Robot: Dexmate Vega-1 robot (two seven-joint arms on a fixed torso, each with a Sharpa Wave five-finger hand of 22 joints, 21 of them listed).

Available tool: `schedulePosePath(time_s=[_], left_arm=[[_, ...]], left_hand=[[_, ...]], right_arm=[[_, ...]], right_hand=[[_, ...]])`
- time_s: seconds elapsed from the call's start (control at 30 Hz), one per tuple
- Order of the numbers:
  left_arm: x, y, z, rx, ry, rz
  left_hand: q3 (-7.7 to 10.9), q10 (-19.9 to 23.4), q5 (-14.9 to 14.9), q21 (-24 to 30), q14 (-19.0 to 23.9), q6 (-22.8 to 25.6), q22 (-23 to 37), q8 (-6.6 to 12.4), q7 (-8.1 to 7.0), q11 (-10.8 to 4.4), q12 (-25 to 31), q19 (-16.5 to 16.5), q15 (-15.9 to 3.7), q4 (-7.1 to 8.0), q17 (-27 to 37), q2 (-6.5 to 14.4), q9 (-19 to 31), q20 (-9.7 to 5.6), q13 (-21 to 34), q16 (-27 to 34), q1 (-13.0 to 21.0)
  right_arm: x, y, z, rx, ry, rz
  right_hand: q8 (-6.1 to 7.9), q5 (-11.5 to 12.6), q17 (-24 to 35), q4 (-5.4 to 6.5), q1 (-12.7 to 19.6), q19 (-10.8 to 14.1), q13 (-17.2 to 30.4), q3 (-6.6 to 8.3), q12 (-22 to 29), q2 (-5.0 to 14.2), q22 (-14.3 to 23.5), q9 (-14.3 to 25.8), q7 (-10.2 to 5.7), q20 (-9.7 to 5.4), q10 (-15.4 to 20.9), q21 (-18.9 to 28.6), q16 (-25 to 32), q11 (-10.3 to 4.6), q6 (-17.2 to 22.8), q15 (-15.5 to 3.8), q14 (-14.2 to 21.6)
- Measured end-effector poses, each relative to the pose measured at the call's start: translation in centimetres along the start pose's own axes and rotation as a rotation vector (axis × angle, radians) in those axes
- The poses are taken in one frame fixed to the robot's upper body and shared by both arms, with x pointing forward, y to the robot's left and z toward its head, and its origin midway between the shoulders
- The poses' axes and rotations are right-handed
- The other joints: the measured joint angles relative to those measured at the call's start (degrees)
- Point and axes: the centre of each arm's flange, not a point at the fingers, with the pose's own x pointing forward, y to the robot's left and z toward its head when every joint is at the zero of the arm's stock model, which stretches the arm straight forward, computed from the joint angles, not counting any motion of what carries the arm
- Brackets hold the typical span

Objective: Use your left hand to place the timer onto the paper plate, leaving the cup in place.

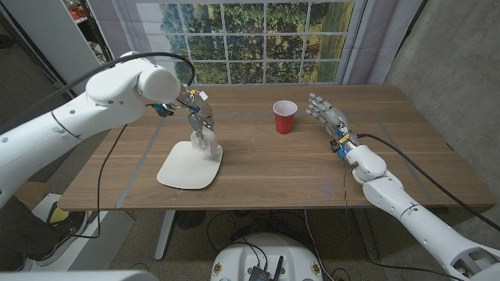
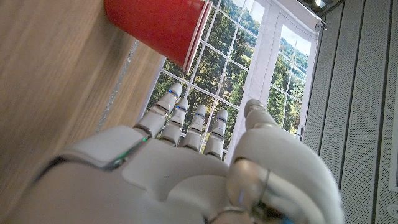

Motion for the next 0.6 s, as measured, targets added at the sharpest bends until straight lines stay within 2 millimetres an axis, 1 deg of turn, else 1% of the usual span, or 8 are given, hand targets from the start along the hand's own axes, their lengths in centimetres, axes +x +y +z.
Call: schedulePosePath(time_s=[0.23, 0.3, 0.6], left_arm=[[0.3, -1.3, -0.2, 0.007, 0.019, -0.029], [0.5, -1.8, -0.3, 0.010, 0.027, -0.038], [1.3, -3.9, -0.7, 0.007, 0.045, -0.065]], left_hand=[[0.00, 0.1, 0.0, 0.0, 0.0, 0.0, 0.0, -0.18, -0.04, -0.09, -0.2, 0.0, 0.00, 0.00, 0.0, 0.0, -0.1, 0.00, 0.0, 0.0, 0.0], [0.00, 0.1, 0.0, 0.0, 0.0, 0.2, 0.0, -0.19, -0.34, -0.10, -0.2, 0.0, 0.00, 0.00, 0.0, 0.0, -0.1, 0.00, 0.0, 0.0, 0.0], [0.00, 0.0, 0.0, 0.0, 0.0, 0.2, 0.3, -0.40, -0.40, -0.13, -0.4, 0.0, 0.00, 0.00, 0.3, -0.1, -0.1, 0.00, 0.1, 0.0, 0.1]], right_arm=[[0.1, 0.4, -0.1, -0.002, 0.004, 0.003], [0.1, 0.5, 0.0, -0.003, 0.004, 0.002], [-0.2, 1.2, 0.2, -0.008, 0.008, -0.002]], right_hand=[[0.00, 0.0, 0.0, 0.00, 0.0, 0.0, 0.0, 0.00, 0.0, 0.00, 0.0, 0.0, 0.00, 0.00, 0.0, 0.0, 0.0, 0.00, 0.0, 0.00, 0.0], [-0.34, 0.0, 0.0, 0.00, 0.0, 0.0, 0.0, 0.00, 0.0, 0.00, 0.0, 0.0, 0.00, 0.00, 0.0, 0.0, 0.0, 0.00, 0.0, 0.00, 0.0], [-0.34, 0.0, 0.0, 0.00, 0.0, 0.0, 0.0, 0.00, 0.0, 0.00, 0.0, 0.0, 0.00, 0.00, 0.0, 0.0, 0.0, 0.00, 0.0, 0.00, 0.0]])
